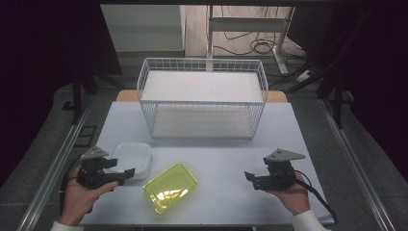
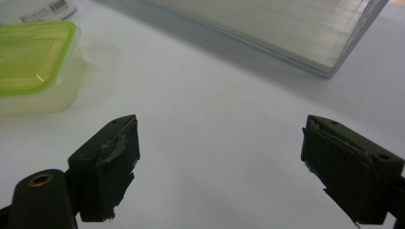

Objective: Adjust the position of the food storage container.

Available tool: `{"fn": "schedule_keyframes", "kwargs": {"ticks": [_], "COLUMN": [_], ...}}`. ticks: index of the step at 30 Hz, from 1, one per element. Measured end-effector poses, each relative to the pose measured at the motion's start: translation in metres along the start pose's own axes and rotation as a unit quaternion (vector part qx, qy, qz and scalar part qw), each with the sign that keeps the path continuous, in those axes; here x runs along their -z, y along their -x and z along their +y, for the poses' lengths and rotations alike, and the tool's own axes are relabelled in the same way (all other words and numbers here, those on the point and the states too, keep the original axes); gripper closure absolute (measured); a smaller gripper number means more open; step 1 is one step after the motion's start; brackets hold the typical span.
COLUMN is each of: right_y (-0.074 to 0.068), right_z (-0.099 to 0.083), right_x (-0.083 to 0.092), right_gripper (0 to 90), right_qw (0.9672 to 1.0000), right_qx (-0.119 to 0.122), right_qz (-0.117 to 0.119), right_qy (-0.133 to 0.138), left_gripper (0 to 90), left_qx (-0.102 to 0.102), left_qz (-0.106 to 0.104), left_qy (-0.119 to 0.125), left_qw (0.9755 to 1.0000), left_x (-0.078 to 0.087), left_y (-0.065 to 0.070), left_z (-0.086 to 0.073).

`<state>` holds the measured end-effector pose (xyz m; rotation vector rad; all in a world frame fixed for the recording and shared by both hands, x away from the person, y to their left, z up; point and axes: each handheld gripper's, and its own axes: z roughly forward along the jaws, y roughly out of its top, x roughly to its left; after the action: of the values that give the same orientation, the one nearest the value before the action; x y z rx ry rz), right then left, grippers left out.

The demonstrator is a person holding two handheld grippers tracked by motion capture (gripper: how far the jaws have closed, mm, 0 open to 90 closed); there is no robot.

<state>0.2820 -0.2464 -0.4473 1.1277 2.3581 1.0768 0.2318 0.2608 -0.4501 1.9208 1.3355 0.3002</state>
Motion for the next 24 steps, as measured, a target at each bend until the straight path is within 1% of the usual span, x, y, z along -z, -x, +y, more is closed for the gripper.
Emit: {"fn": "schedule_keyframes", "kwargs": {"ticks": [1, 7, 9, 11, 14, 18, 21, 24], "right_y": [0.001, 0.004, 0.003, 0.001, -0.001, -0.001, -0.002, -0.002], "right_z": [-0.001, -0.005, -0.006, -0.007, -0.008, -0.008, -0.009, -0.009], "right_x": [-0.001, -0.006, -0.006, -0.007, -0.007, -0.007, -0.007, -0.007], "right_gripper": [13.9, 14.8, 14.9, 15.0, 15.0, 15.1, 15.3, 15.5], "right_qw": [1.0000, 0.9998, 0.9998, 0.9997, 0.9996, 0.9997, 0.9996, 0.9996], "right_qx": [-0.004, -0.011, -0.011, -0.010, -0.006, -0.006, -0.004, -0.003], "right_qz": [0.004, 0.012, 0.013, 0.018, 0.024, 0.020, 0.025, 0.024], "right_qy": [-0.002, -0.011, -0.011, -0.016, -0.016, -0.014, -0.016, -0.016], "left_gripper": [19.4, 20.1, 20.6, 21.2, 22.4, 23.7, 25.2, 26.5], "left_qx": [0.004, 0.008, 0.008, 0.011, 0.012, 0.011, 0.013, 0.013], "left_qz": [0.004, 0.004, 0.005, 0.005, 0.003, -0.001, 0.001, -0.004], "left_qy": [0.002, 0.000, -0.001, -0.007, -0.010, -0.017, -0.020, -0.024], "left_qw": [1.0000, 1.0000, 1.0000, 0.9999, 0.9999, 0.9998, 0.9997, 0.9996], "left_x": [0.001, 0.002, 0.002, 0.002, 0.002, 0.003, 0.004, 0.005], "left_y": [-0.001, -0.003, -0.002, -0.001, 0.002, 0.004, 0.006, 0.008], "left_z": [0.000, 0.000, 0.000, -0.001, -0.002, -0.003, -0.004, -0.007]}}
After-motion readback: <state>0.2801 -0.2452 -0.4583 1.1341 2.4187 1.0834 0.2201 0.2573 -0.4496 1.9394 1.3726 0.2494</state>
